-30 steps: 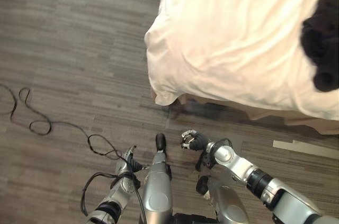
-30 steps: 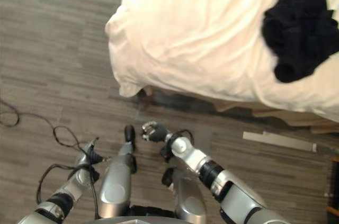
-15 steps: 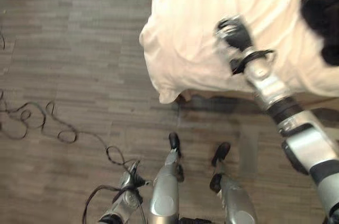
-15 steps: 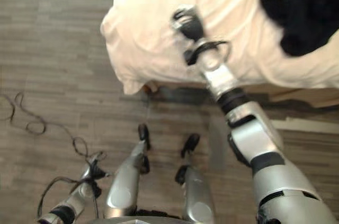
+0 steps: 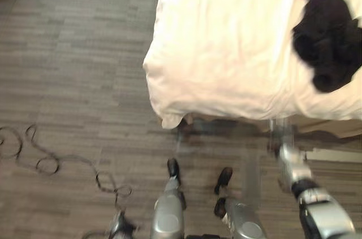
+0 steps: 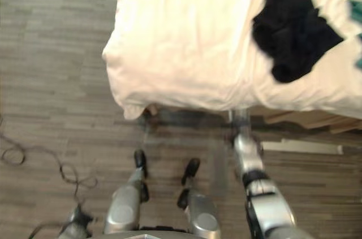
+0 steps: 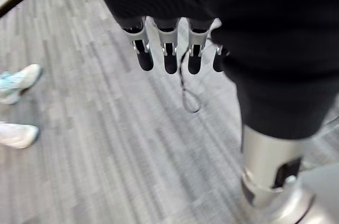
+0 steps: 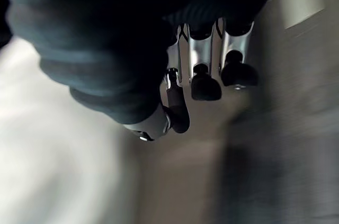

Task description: Tidy up the quilt and then pick up the clothes from the bed and put them into the laundry hamper.

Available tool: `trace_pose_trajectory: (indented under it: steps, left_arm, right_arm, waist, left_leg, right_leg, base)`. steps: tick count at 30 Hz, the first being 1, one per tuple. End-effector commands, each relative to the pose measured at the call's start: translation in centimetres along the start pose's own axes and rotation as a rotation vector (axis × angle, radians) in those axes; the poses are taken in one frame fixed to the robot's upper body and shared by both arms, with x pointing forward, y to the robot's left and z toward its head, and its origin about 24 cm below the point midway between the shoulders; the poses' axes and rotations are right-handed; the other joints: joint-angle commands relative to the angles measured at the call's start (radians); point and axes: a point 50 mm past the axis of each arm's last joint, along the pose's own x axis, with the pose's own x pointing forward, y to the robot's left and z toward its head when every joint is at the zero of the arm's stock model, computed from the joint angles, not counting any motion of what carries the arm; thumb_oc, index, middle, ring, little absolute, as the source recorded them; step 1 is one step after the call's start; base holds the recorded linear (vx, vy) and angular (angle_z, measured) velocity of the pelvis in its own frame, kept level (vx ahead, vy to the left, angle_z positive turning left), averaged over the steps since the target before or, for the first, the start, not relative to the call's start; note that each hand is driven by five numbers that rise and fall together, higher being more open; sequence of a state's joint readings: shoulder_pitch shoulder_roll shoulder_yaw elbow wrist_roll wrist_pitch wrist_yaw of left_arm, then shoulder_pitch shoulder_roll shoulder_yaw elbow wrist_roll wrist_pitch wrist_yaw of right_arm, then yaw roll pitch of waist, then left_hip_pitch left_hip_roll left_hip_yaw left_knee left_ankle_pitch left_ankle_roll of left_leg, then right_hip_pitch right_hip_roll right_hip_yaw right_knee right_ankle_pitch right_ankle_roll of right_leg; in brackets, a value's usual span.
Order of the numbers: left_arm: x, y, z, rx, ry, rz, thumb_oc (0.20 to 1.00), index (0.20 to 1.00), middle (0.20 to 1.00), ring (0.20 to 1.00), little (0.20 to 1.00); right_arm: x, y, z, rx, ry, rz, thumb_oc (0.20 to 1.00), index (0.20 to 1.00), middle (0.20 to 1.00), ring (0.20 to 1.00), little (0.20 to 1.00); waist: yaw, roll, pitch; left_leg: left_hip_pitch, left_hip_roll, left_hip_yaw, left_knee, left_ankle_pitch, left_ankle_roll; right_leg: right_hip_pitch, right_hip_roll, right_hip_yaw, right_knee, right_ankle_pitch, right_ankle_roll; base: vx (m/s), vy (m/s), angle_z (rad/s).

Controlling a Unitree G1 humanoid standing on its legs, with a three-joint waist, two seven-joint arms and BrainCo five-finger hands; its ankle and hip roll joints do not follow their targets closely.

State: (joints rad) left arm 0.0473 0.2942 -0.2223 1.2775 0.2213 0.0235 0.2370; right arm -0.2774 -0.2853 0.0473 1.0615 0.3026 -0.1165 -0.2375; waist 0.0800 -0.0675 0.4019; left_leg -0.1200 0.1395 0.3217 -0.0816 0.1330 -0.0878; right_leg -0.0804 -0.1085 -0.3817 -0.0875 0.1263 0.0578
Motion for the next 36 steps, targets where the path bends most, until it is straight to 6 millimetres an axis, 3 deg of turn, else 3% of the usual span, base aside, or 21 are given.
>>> trace_pose_trajectory:
  steps: [1,6,9,10,13,14,15,17,19,20,21,22,26,29,30,31,32,33,34,35,36]
  left_arm:
    - [-1.8,-5.0,-3.6,0.042,0.134,-0.182,1.0,1.0,1.0,1.0,1.0]
    - [-2.0,-5.0,-4.7,-0.064,0.192,-0.17,1.0,1.0,1.0,1.0,1.0]
    - [-1.4,-4.1,-2.9,-0.064,0.131,-0.137,1.0,1.0,1.0,1.0,1.0]
    - [-0.7,-2.9,-0.6,-0.051,0.058,-0.099,1.0,1.0,1.0,1.0,1.0]
    - [-0.2,-2.0,1.6,-0.04,-0.009,-0.087,1.0,1.0,1.0,1.0,1.0]
    - [-0.1,-1.7,3.8,-0.044,-0.085,-0.091,1.0,1.0,1.0,1.0,1.0]
    - [-0.3,-0.6,7.9,-0.088,-0.244,-0.072,1.0,1.0,1.0,1.0,1.0]
    - [-0.8,0.8,11.2,-0.14,-0.387,-0.046,1.0,1.0,1.0,1.0,1.0]
    - [-0.8,1.2,11.6,-0.157,-0.388,-0.038,1.0,1.0,1.0,1.0,1.0]
    - [-0.5,1.7,11.2,-0.127,-0.359,-0.014,1.0,1.0,1.0,1.0,1.0]
    - [-0.5,1.7,11.2,-0.127,-0.359,-0.014,1.0,1.0,1.0,1.0,1.0]
    - [-0.1,1.3,10.2,-0.037,-0.31,-0.025,1.0,1.0,1.0,1.0,1.0]
    - [0.1,0.3,8.4,0.032,-0.228,-0.054,1.0,1.0,1.0,1.0,1.0]
    - [0.2,0.0,7.7,0.038,-0.204,-0.058,1.0,1.0,1.0,1.0,1.0]
    - [0.2,0.0,7.4,0.031,-0.191,-0.053,1.0,1.0,1.0,1.0,1.0]
    - [0.2,0.2,7.6,-0.008,-0.195,-0.036,1.0,1.0,1.0,1.0,1.0]
    - [0.2,0.4,7.6,-0.044,-0.198,-0.022,1.0,1.0,1.0,1.0,1.0]
    - [0.2,0.4,7.8,-0.07,-0.206,-0.016,1.0,1.0,1.0,1.0,1.0]
    - [0.2,0.5,7.8,-0.07,-0.206,-0.015,1.0,1.0,1.0,1.0,1.0]
    - [0.1,0.4,7.8,-0.147,-0.207,-0.004,1.0,1.0,1.0,1.0,1.0]
    - [0.1,0.4,7.7,-0.147,-0.207,-0.004,1.0,1.0,1.0,1.0,1.0]
  right_arm:
    - [-2.9,-3.7,-8.7,-0.204,0.292,-0.037,1.0,1.0,1.0,1.0,1.0]
    - [-4.4,-2.7,-11.5,-0.414,0.39,0.113,1.0,1.0,1.0,1.0,1.0]
    - [-4.2,-2.9,-11.3,-0.428,0.39,0.112,1.0,1.0,1.0,1.0,1.0]
    - [-4.2,-3.2,-11.3,-0.408,0.392,0.093,1.0,1.0,1.0,1.0,1.0]
    - [-4.4,-3.2,-11.6,-0.413,0.406,0.092,1.0,1.0,1.0,1.0,1.0]
    - [-4.5,-3.3,-11.8,-0.403,0.418,0.082,1.0,1.0,1.0,1.0,1.0]
    - [-4.7,-3.7,-12.1,-0.376,0.442,0.062,1.0,1.0,1.0,1.0,1.0]
    - [-4.8,-3.4,-12.3,-0.347,0.447,0.053,1.0,1.0,1.0,1.0,1.0]
    - [-4.8,-3.1,-12.3,-0.334,0.447,0.055,1.0,1.0,1.0,1.0,1.0]
    - [-5.3,-2.5,-12.9,-0.34,0.463,0.07,1.0,1.0,1.0,1.0,1.0]
    - [-5.3,-2.5,-12.9,-0.34,0.463,0.07,1.0,1.0,1.0,1.0,1.0]
    - [-5.8,-1.7,-13.6,-0.351,0.477,0.096,1.0,1.0,1.0,1.0,1.0]
    - [-6.4,-1.5,-14.4,-0.363,0.501,0.11,1.0,1.0,1.0,1.0,1.0]
    - [-6.7,-1.7,-14.7,-0.368,0.508,0.118,1.0,1.0,1.0,1.0,1.0]
    - [-6.8,-1.6,-14.8,-0.387,0.506,0.126,1.0,1.0,1.0,1.0,1.0]
    - [-6.7,-1.7,-14.7,-0.417,0.494,0.133,1.0,1.0,1.0,1.0,1.0]
    - [-6.3,-1.7,-14.2,-0.441,0.467,0.138,1.0,1.0,1.0,1.0,1.0]
    - [-6.0,-1.8,-13.7,-0.461,0.448,0.139,1.0,1.0,1.0,1.0,1.0]
    - [-6.0,-1.8,-13.7,-0.461,0.448,0.139,1.0,1.0,1.0,1.0,1.0]
    - [-5.6,-1.5,-13.2,-0.506,0.421,0.16,1.0,1.0,1.0,1.0,1.0]
    - [-5.6,-1.5,-13.2,-0.506,0.421,0.16,1.0,1.0,1.0,1.0,1.0]
  waist:
    - [-0.05,0.086,-0.064]
    - [-0.046,0.061,-0.139]
    - [-0.055,0.05,-0.17]
    - [-0.078,0.044,-0.186]
    - [-0.104,0.04,-0.2]
    - [-0.118,0.042,-0.205]
    - [-0.14,0.052,-0.212]
    - [-0.146,0.061,-0.203]
    - [-0.143,0.065,-0.195]
    - [-0.131,0.072,-0.194]
    - [-0.131,0.072,-0.193]
    - [-0.136,0.065,-0.201]
    - [-0.159,0.054,-0.222]
    - [-0.175,0.063,-0.237]
    - [-0.167,0.064,-0.235]
    - [-0.133,0.05,-0.212]
    - [-0.1,0.035,-0.193]
    - [-0.071,0.018,-0.182]
    - [-0.073,0.019,-0.183]
    - [-0.032,-0.007,-0.172]
    - [-0.03,-0.007,-0.172]
  left_leg:
    - [0.02,0.076,-0.048,0.006,-0.035,-0.072]
    - [0.091,0.061,-0.046,0.006,-0.073,-0.058]
    - [0.131,0.047,-0.032,0.011,-0.097,-0.048]
    - [0.152,0.038,-0.023,0.011,-0.11,-0.043]
    - [0.172,0.028,-0.009,0.011,-0.124,-0.034]
    - [0.177,0.022,-0.002,0.009,-0.127,-0.029]
    - [0.186,0.015,0.013,0.0,-0.132,-0.023]
    - [0.197,0.02,0.037,-0.006,-0.137,-0.02]
    - [0.204,0.025,0.061,-0.006,-0.139,-0.021]
    - [0.232,0.031,0.104,-0.004,-0.166,-0.023]
    - [0.232,0.03,0.104,-0.004,-0.166,-0.023]
    - [0.264,0.024,0.179,0.004,-0.178,-0.011]
    - [0.312,0.017,0.261,0.048,-0.228,0.0]
    - [0.331,0.061,0.301,0.159,-0.232,-0.033]
    - [0.315,0.12,0.293,0.314,-0.184,-0.069]
    - [0.239,0.197,0.197,0.582,-0.06,-0.102]
    - [0.149,0.187,0.075,0.711,-0.042,-0.096]
    - [0.078,0.118,-0.025,0.745,-0.086,-0.067]
    - [0.069,0.121,-0.03,0.754,-0.091,-0.066]
    - [-0.038,0.008,-0.146,0.742,-0.152,-0.027]
    - [-0.037,0.009,-0.144,0.741,-0.152,-0.027]
  right_leg:
    - [0.03,-0.07,-0.014,0.056,-0.145,0.113]
    - [0.084,-0.063,0.029,0.021,-0.136,0.119]
    - [0.11,-0.075,0.05,0.026,-0.134,0.127]
    - [0.122,-0.087,0.053,0.041,-0.136,0.134]
    - [0.123,-0.099,0.06,0.063,-0.136,0.142]
    - [0.116,-0.106,0.062,0.081,-0.132,0.147]
    - [0.096,-0.118,0.063,0.119,-0.124,0.157]
    - [0.061,-0.134,0.022,0.173,-0.118,0.162]
    - [0.038,-0.155,-0.035,0.214,-0.11,0.166]
    - [0.031,-0.197,-0.199,0.29,-0.119,0.167]
    - [0.031,-0.197,-0.2,0.29,-0.119,0.167]
    - [0.015,-0.211,-0.331,0.323,-0.113,0.135]
    - [-0.01,-0.178,-0.313,0.277,-0.129,0.109]
    - [0.006,-0.113,-0.252,0.225,-0.165,0.074]
    - [0.032,-0.061,-0.23,0.188,-0.191,0.043]
    - [0.088,0.017,-0.18,0.131,-0.237,-0.006]
    - [0.115,0.054,-0.141,0.095,-0.246,-0.033]
    - [0.133,0.059,-0.09,0.077,-0.244,-0.032]
    - [0.131,0.061,-0.092,0.076,-0.244,-0.033]
    - [0.142,0.046,-0.008,0.062,-0.233,-0.005]
    - [0.141,0.045,-0.006,0.062,-0.233,-0.005]
  base:
    - [0.09,-0.025,-0.15]
    - [0.09,0.023,-0.28]
    - [0.11,0.117,-0.15]
    - [0.07,0.138,-0.05]
    - [0.05,0.132,-0.02]
    - [0.05,0.177,-0.12]
    - [0.02,0.138,-0.26]
    - [0.0,0.065,-0.32]
    - [0.02,0.043,-0.59]
    - [0.06,0.055,-0.83]
    - [0.14,0.022,-1.24]
    - [0.1,-0.033,-1.1]
    - [0.17,-0.097,-1.4]
    - [0.23,-0.175,-1.03]
    - [0.47,-0.466,-0.84]
    - [0.42,-0.491,-1.3]
    - [0.34,-0.337,-1.77]
    - [0.13,-0.109,-2.17]
    - [0.18,0.114,-2.5]
    - [0.12,0.112,-2.28]
    - [0.22,0.161,-2.02]
